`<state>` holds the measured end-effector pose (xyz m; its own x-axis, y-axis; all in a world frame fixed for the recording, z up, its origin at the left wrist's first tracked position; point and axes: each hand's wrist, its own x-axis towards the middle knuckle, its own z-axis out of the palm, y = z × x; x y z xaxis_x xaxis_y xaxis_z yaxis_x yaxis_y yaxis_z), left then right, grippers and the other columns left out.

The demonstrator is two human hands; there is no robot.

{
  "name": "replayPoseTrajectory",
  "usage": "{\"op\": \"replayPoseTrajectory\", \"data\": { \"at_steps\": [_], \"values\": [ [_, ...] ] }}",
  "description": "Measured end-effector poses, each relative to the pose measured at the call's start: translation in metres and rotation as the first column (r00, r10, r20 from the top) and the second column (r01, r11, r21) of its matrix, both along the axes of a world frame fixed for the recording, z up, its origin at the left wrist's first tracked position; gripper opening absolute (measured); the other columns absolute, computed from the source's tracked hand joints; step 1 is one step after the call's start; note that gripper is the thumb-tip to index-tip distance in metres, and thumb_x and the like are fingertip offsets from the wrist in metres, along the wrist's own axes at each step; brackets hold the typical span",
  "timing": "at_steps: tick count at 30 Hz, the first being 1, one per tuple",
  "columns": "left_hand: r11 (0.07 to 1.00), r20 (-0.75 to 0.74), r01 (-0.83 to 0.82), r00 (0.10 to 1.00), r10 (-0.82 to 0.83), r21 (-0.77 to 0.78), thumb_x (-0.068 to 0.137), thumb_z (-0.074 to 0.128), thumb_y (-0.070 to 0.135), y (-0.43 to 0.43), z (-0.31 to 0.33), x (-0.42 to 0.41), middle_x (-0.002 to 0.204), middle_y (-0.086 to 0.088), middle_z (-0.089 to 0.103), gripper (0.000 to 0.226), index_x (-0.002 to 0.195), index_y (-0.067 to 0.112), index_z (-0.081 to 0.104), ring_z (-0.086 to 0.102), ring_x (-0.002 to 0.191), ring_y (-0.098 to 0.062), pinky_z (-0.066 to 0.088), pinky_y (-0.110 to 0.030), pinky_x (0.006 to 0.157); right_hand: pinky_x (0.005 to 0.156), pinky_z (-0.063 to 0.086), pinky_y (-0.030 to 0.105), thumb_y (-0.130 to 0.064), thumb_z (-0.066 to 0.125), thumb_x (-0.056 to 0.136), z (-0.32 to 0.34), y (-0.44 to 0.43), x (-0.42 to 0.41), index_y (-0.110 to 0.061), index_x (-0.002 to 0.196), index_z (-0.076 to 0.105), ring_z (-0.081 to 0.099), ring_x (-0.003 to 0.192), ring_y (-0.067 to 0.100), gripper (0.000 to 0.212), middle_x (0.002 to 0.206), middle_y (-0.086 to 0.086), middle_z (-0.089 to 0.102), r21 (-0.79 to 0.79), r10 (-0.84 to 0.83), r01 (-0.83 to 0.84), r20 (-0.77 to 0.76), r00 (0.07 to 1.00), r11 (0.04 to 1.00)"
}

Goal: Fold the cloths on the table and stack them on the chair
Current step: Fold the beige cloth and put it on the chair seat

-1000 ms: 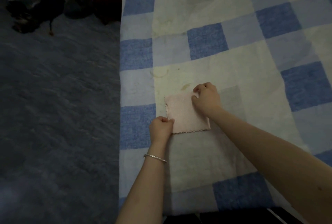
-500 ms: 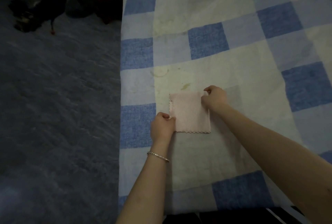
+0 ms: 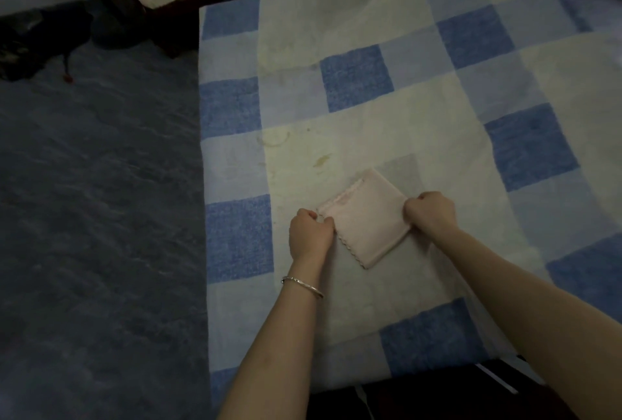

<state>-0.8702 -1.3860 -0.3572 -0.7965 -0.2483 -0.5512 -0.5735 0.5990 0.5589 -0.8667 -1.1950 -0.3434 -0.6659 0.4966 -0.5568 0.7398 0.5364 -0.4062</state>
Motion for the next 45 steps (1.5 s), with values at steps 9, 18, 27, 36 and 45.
{"op": "replayPoseTrajectory", "data": {
  "at_steps": [9,18,27,36,45],
  "values": [
    [1.000,0.037,0.010,0.999,-0.010,-0.004,0.084,0.056,0.022,0.025,0.005,0.012,0.127,-0.016,0.048,0.038,0.117,0.003,0.051,0.050,0.115,-0.033,0.042,-0.031,0.090,0.067,0.051,0.027,-0.022,0.048,0.077,0.002,0.019,0.033,-0.001,0.081,0.068,0.065,0.067,0.029,0.029,0.059,0.013,0.067,-0.070,0.068,-0.057,0.163,0.984,0.996],
    [0.999,0.074,0.025,0.997,-0.024,-0.021,0.084,0.054,0.026,0.034,0.004,0.021,0.126,-0.016,0.052,0.039,0.117,0.006,0.052,0.050,0.118,-0.033,0.043,-0.036,0.095,0.091,0.044,0.035,-0.036,0.056,0.083,-0.002,0.016,0.028,-0.012,0.118,0.055,0.055,0.105,0.030,0.042,0.119,0.011,0.051,0.056,0.182,-0.179,-0.057,0.982,0.982],
    [0.998,0.005,-0.045,0.999,0.045,-0.042,0.085,0.060,0.028,0.039,-0.006,-0.001,0.124,-0.013,0.057,0.040,0.118,0.007,0.054,0.054,0.116,-0.031,0.044,-0.035,0.092,0.090,0.041,0.026,-0.024,0.067,0.083,-0.015,0.013,-0.007,-0.006,0.116,0.061,0.059,0.108,0.025,0.038,0.118,0.013,0.060,-0.040,0.163,-0.176,-0.219,0.962,0.984],
    [0.982,-0.001,-0.187,0.982,0.187,0.004,0.083,0.065,0.027,0.040,-0.017,-0.017,0.120,-0.010,0.061,0.036,0.115,0.012,0.056,0.057,0.112,-0.028,0.045,-0.032,0.090,0.070,0.036,0.025,-0.030,0.059,0.089,-0.022,0.016,-0.018,-0.006,0.099,0.064,0.060,0.091,0.027,0.026,0.089,0.011,0.065,-0.066,0.143,-0.164,-0.244,0.959,0.984],
    [0.978,-0.019,-0.209,0.978,0.208,-0.022,0.085,0.061,0.028,0.040,-0.023,-0.024,0.117,-0.011,0.063,0.027,0.107,0.012,0.061,0.058,0.110,-0.029,0.046,-0.033,0.089,0.067,0.035,0.024,-0.034,0.059,0.089,-0.027,0.018,-0.021,-0.009,0.091,0.063,0.053,0.078,0.020,0.026,0.079,0.003,0.057,-0.053,0.167,-0.183,-0.232,0.958,0.982]
  ]
}}
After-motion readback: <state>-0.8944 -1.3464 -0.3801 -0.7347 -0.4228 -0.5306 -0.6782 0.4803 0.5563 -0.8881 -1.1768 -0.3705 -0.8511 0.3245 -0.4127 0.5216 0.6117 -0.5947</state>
